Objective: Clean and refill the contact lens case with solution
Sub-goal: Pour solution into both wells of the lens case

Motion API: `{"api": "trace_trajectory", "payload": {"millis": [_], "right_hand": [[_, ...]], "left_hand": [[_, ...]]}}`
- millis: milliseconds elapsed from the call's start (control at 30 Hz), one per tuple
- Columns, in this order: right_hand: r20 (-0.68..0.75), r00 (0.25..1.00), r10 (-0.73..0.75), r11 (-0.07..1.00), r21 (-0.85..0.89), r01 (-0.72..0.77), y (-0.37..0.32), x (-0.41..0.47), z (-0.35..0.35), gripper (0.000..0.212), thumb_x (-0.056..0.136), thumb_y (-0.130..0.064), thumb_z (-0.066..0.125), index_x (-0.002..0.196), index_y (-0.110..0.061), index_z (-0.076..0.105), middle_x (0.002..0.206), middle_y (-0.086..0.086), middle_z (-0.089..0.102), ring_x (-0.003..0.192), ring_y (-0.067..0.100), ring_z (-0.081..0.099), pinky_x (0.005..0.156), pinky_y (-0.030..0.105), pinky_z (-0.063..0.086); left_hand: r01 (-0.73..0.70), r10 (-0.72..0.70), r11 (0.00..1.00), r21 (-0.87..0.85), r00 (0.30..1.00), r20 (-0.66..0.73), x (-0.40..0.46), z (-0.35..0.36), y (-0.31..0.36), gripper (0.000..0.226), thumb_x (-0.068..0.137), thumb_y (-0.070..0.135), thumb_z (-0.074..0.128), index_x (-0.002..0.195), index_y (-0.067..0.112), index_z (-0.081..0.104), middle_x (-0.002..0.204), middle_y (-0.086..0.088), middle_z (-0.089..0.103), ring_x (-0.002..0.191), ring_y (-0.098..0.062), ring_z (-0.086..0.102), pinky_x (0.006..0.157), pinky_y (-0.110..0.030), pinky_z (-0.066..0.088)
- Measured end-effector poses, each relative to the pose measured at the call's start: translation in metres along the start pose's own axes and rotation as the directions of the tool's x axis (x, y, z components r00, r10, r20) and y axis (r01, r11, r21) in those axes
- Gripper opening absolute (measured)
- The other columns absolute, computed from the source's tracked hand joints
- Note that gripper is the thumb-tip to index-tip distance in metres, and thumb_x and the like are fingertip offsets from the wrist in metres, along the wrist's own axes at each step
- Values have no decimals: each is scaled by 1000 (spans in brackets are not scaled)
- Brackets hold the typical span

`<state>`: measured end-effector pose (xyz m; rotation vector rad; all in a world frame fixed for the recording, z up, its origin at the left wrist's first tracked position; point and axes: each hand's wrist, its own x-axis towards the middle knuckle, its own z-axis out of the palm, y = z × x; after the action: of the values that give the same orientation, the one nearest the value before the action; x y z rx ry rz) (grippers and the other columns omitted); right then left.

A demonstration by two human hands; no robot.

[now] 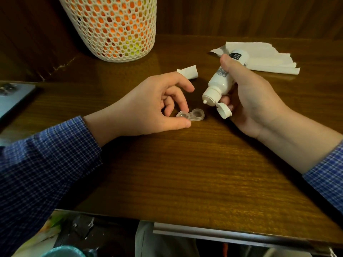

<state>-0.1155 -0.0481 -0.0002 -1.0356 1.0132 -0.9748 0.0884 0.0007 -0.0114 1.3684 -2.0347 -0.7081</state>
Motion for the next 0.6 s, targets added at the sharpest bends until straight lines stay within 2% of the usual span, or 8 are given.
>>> {"api": "trace_trajectory", "payload": {"millis": [67, 167, 300, 400, 500, 600], "right_hand": [[-9, 1000, 11, 1000, 21, -10, 0, 1, -1, 35, 93, -49, 68, 106, -17, 62, 80, 1, 64, 46, 6, 48, 43, 21, 42], [-25, 1000, 17, 998, 55, -16, -1, 2, -2, 32, 94, -48, 68, 106, -19, 61, 78, 0, 61, 45, 6, 47, 43, 21, 42], [-35, 999, 32, 998, 61, -30, -1, 1, -2, 35, 94, -49, 67, 112, -21, 61, 83, 1, 59, 45, 6, 47, 46, 21, 43], [-52, 998, 45, 996, 79, -41, -2, 1, -3, 33, 93, -49, 67, 110, -21, 61, 84, 2, 61, 47, 6, 48, 47, 21, 43], [-37, 998, 60, 994, 95, -56, -3, 1, -4, 35, 93, -50, 67, 113, -22, 59, 96, 8, 63, 49, 7, 48, 48, 20, 43], [-31, 997, 66, 992, 106, -63, -3, 1, -5, 36, 94, -50, 66, 115, -22, 58, 102, 10, 62, 52, 8, 48, 48, 21, 43]], "left_hand": [[-4, 4, 1000, 18, 1000, 11, -1, -1, 1, 67, 74, 31, 91, 132, 23, 58, 98, 7, 74, 69, -19, 67, 62, -27, 60], [-14, 12, 999, 49, 999, 39, -2, -4, 2, 75, 70, 40, 91, 135, 26, 55, 96, 8, 72, 71, -18, 67, 62, -28, 59], [-15, 12, 999, 43, 997, 72, -2, -6, 3, 79, 70, 37, 91, 138, 27, 52, 93, 7, 72, 74, -19, 67, 64, -25, 58], [-33, 31, 999, 18, 995, 97, -3, -7, 3, 78, 72, 29, 91, 140, 27, 51, 94, 8, 74, 76, -19, 68, 64, -30, 59], [-51, 53, 999, -20, 991, 121, -3, -8, 2, 75, 77, 12, 86, 142, 25, 50, 97, 7, 77, 77, -20, 69, 65, -37, 59], [-55, 55, 998, -8, 992, 109, -1, -5, 0, 69, 80, 4, 82, 139, 24, 52, 95, 7, 77, 74, -19, 69, 63, -32, 59]]}}
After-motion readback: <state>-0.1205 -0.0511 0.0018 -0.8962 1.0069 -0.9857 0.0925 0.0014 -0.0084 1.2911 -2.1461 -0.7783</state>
